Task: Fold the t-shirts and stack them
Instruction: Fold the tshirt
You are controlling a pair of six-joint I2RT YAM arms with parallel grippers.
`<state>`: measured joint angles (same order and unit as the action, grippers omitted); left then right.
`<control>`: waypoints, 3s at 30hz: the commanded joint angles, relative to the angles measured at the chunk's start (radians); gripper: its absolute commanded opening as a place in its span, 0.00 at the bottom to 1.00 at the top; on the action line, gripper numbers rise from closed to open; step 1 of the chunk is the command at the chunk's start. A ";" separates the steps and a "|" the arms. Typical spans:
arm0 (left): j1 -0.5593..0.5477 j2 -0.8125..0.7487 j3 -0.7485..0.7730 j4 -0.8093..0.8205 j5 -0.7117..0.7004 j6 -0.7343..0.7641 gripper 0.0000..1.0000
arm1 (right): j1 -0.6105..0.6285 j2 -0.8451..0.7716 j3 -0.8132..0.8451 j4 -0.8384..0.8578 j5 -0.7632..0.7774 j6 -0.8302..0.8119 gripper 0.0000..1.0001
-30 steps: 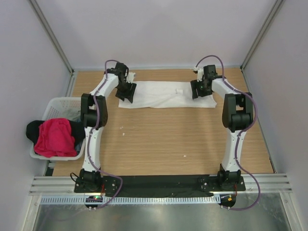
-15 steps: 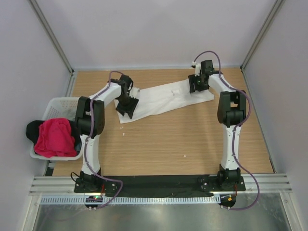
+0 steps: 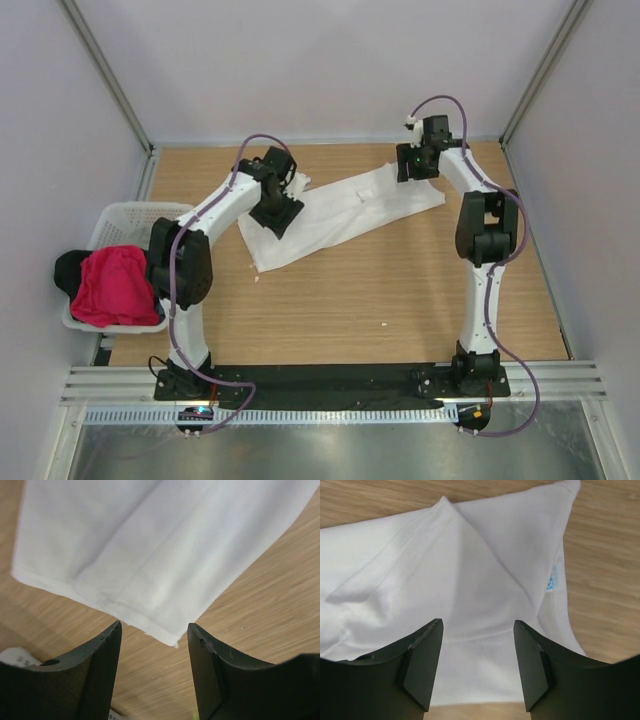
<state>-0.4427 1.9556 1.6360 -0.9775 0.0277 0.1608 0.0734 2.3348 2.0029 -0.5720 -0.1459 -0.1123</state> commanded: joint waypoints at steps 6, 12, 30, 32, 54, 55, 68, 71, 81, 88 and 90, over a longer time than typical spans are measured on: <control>0.009 0.006 0.032 0.010 -0.118 0.222 0.57 | -0.052 -0.322 -0.294 -0.025 -0.144 0.206 0.64; 0.007 0.061 0.082 -0.098 -0.003 0.273 0.57 | -0.061 -0.342 -0.421 -0.005 -0.179 0.266 0.65; 0.001 0.152 0.028 -0.276 0.150 0.304 0.59 | -0.119 -0.172 -0.326 0.032 -0.161 0.296 0.66; -0.002 0.163 0.019 -0.270 0.152 0.299 0.60 | -0.119 -0.154 -0.306 0.038 -0.162 0.303 0.66; -0.246 0.263 0.124 -0.431 0.322 0.307 0.00 | -0.101 0.018 -0.075 0.063 -0.126 0.304 0.63; -0.261 0.259 0.120 -0.429 0.331 0.306 0.00 | -0.093 0.023 -0.061 0.066 -0.127 0.301 0.63; -0.488 0.357 0.264 -0.403 0.400 0.217 0.00 | -0.032 0.080 0.028 0.093 -0.170 0.295 0.63; -0.516 0.431 0.395 -0.450 0.408 0.197 0.00 | -0.026 0.095 0.053 0.100 -0.199 0.315 0.63; -0.594 0.488 0.536 -0.457 0.416 0.206 0.00 | 0.002 0.129 0.118 0.139 -0.245 0.336 0.64; -0.633 0.520 0.573 -0.414 0.419 0.194 0.00 | 0.042 0.176 0.165 0.159 -0.291 0.364 0.65; -0.640 0.531 0.603 -0.399 0.431 0.175 0.00 | 0.048 0.192 0.178 0.167 -0.305 0.375 0.64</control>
<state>-1.0622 2.4744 2.1761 -1.3365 0.4210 0.3637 0.0990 2.5053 2.1345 -0.4412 -0.4080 0.2344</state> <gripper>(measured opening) 0.005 0.645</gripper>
